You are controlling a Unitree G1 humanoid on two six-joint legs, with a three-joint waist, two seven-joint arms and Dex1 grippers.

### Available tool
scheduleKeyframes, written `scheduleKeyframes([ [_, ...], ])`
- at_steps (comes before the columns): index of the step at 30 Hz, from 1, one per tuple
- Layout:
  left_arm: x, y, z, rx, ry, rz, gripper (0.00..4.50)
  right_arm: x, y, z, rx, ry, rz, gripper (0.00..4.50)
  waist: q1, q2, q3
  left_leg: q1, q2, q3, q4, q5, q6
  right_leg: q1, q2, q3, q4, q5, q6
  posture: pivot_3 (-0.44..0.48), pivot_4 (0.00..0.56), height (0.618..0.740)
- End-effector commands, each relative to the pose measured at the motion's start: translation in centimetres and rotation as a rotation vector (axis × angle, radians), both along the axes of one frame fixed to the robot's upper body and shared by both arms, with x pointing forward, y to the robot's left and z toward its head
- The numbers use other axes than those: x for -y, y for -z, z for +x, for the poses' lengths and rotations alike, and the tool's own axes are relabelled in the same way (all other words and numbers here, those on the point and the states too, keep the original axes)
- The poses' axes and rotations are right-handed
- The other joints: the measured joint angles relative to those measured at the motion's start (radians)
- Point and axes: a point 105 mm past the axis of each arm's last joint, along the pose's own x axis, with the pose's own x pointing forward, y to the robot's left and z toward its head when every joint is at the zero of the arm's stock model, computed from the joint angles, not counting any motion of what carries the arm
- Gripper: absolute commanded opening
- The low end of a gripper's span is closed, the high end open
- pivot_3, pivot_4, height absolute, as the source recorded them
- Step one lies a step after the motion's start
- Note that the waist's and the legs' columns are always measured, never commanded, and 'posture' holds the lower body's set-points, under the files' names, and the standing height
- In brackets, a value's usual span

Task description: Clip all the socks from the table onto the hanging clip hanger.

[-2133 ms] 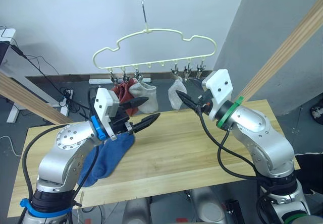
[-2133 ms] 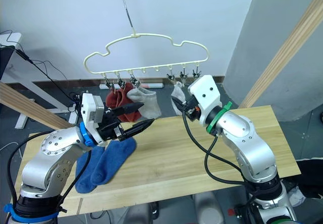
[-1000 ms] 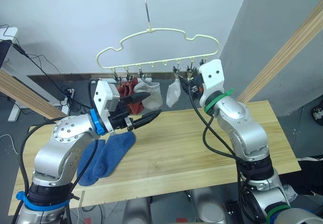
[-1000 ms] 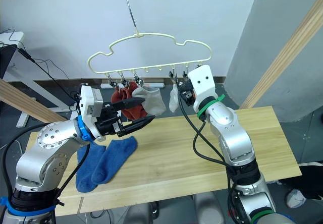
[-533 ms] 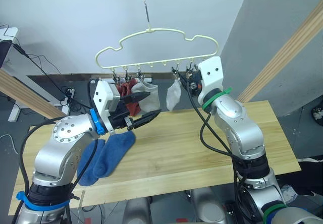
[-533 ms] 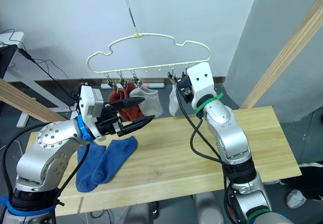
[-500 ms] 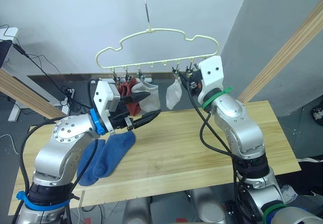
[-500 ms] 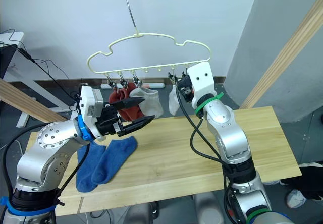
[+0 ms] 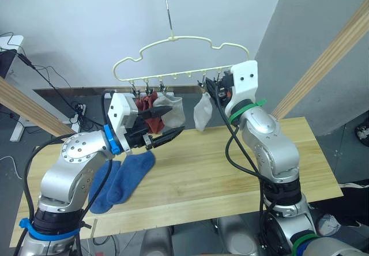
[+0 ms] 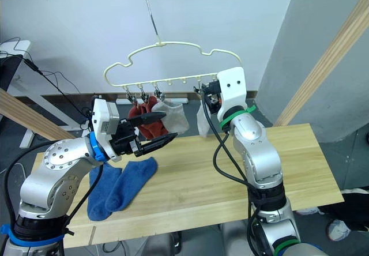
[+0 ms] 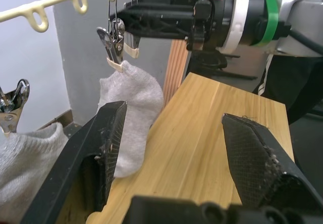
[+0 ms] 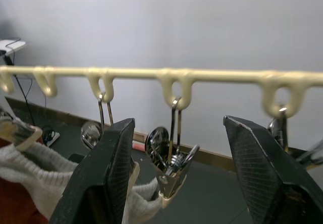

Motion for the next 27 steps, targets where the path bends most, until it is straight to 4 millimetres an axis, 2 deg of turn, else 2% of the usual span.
scheduleKeyframes([
  [1, 0.2, -0.8, -0.2, 0.046, 0.014, -0.002, 3.31, 0.1, -1.2, -1.0, 0.037, 0.011, 0.039, 2.94, 0.000, 0.000, -0.001, 0.000, 0.000, 0.000, 0.000, 0.000, 0.000, 0.000, 0.000, 0.000, 0.000, 0.000, 0.000, -0.190, 0.226, 0.740],
  [16, 0.2, -0.5, -0.3, 0.030, 0.027, 0.008, 3.31, 0.0, 1.1, -2.2, -0.052, -0.044, -0.005, 2.94, -0.001, 0.000, -0.003, 0.000, 0.000, 0.000, 0.000, 0.000, 0.000, 0.000, 0.000, 0.000, 0.000, 0.000, 0.000, -0.198, 0.221, 0.740],
  [27, 0.2, -0.6, -0.2, 0.038, 0.023, 0.014, 3.31, -0.4, 0.6, -1.8, -0.033, -0.050, -0.002, 2.94, -0.002, 0.000, -0.003, 0.000, 0.000, 0.000, 0.000, 0.000, 0.000, 0.000, 0.000, 0.000, 0.000, 0.000, 0.000, -0.201, 0.221, 0.740],
])
